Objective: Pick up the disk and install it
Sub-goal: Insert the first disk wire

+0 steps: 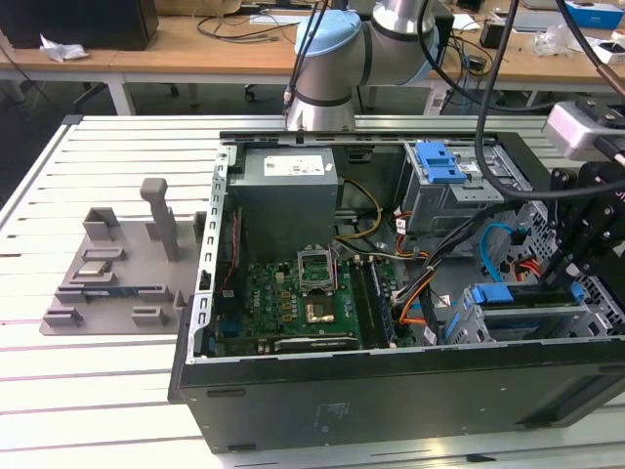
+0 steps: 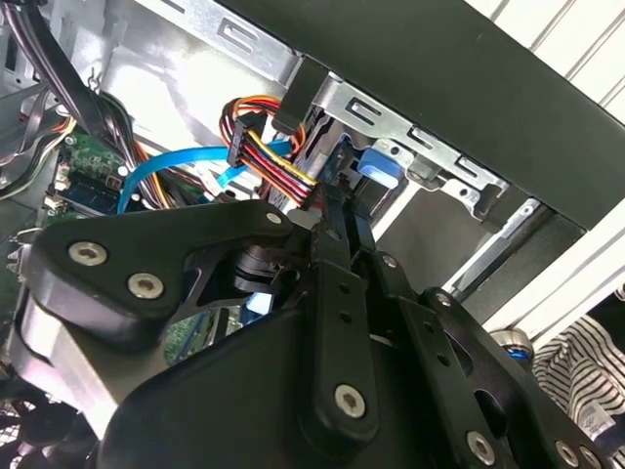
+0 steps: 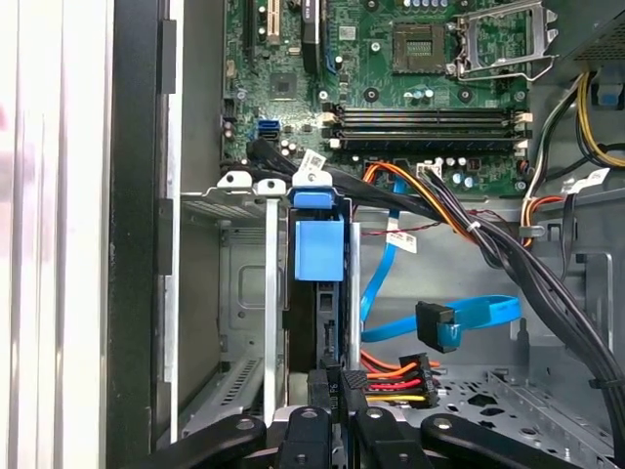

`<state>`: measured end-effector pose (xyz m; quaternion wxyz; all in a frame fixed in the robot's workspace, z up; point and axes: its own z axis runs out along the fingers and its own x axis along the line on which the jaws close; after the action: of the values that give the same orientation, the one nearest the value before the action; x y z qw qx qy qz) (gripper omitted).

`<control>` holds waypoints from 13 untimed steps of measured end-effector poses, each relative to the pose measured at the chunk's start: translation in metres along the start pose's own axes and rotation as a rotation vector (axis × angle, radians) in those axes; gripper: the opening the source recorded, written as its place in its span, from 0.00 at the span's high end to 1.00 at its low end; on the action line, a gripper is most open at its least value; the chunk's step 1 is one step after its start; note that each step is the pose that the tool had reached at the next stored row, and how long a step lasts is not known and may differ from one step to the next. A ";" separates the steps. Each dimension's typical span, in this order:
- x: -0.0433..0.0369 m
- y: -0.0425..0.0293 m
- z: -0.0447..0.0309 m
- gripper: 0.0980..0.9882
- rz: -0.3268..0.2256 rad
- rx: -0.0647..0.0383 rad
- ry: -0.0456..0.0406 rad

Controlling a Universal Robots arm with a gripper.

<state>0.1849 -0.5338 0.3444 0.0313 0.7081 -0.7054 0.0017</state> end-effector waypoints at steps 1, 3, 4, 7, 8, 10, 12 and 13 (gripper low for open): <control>0.0000 0.0000 0.0003 0.93 0.000 0.000 -0.0039; 0.0009 0.0000 0.0013 0.93 0.000 0.000 -0.0085; 0.0018 -0.0001 0.0015 0.93 0.000 0.000 -0.0088; 0.0047 -0.0001 0.0018 0.93 0.000 0.000 -0.0091; 0.0048 0.0000 0.0017 0.93 0.000 0.000 -0.0094; 0.0050 0.0002 0.0003 0.93 0.000 0.002 -0.0099; 0.0050 0.0003 -0.0019 0.93 0.000 0.004 -0.0121; 0.0051 0.0004 -0.0019 0.93 -0.001 0.004 -0.0183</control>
<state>0.1846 -0.5388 0.3466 0.0234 0.7084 -0.7055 -0.0034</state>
